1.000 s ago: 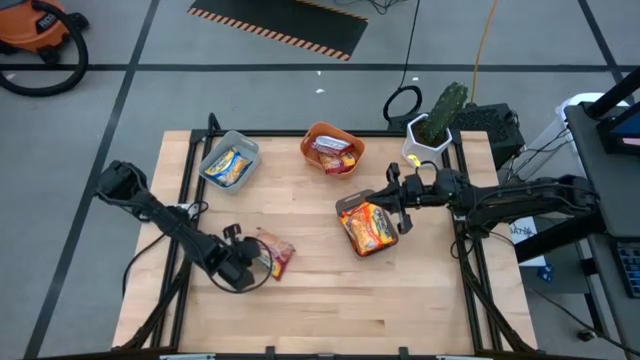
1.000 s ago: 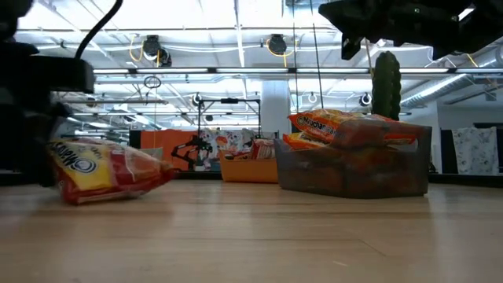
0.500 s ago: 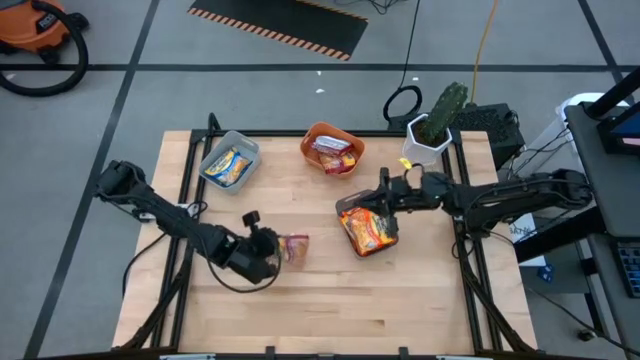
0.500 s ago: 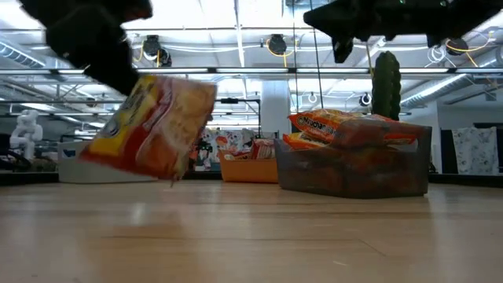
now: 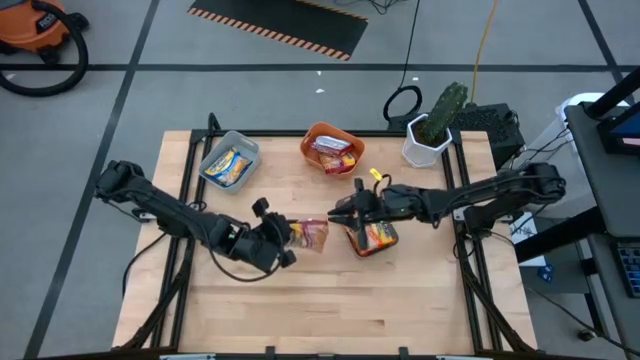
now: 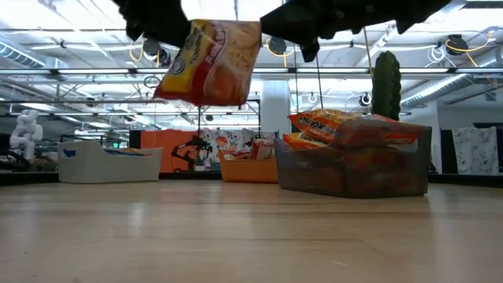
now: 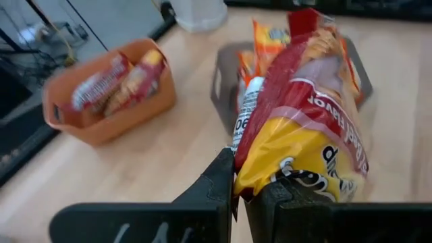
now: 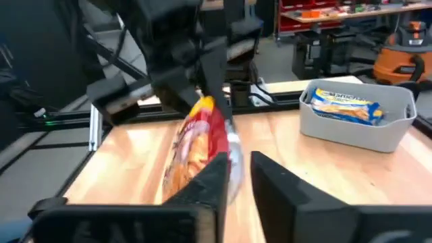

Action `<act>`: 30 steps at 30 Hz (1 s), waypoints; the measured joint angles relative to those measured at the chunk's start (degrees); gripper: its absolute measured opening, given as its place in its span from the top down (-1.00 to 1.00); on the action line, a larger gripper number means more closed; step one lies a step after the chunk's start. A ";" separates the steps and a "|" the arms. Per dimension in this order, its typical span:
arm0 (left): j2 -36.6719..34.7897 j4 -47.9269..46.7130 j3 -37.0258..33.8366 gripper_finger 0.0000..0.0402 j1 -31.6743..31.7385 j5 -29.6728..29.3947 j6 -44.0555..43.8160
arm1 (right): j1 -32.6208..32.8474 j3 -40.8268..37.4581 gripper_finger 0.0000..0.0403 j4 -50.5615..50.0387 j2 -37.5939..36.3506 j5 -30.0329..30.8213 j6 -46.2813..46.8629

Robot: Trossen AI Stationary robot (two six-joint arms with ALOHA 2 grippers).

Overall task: Sort Maruchan noodles
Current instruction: Put the red noodle pack into the orange bin

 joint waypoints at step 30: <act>-1.30 5.26 1.76 0.87 -0.88 -5.77 -1.40 | 3.76 6.84 -0.40 -6.64 7.12 -1.11 4.90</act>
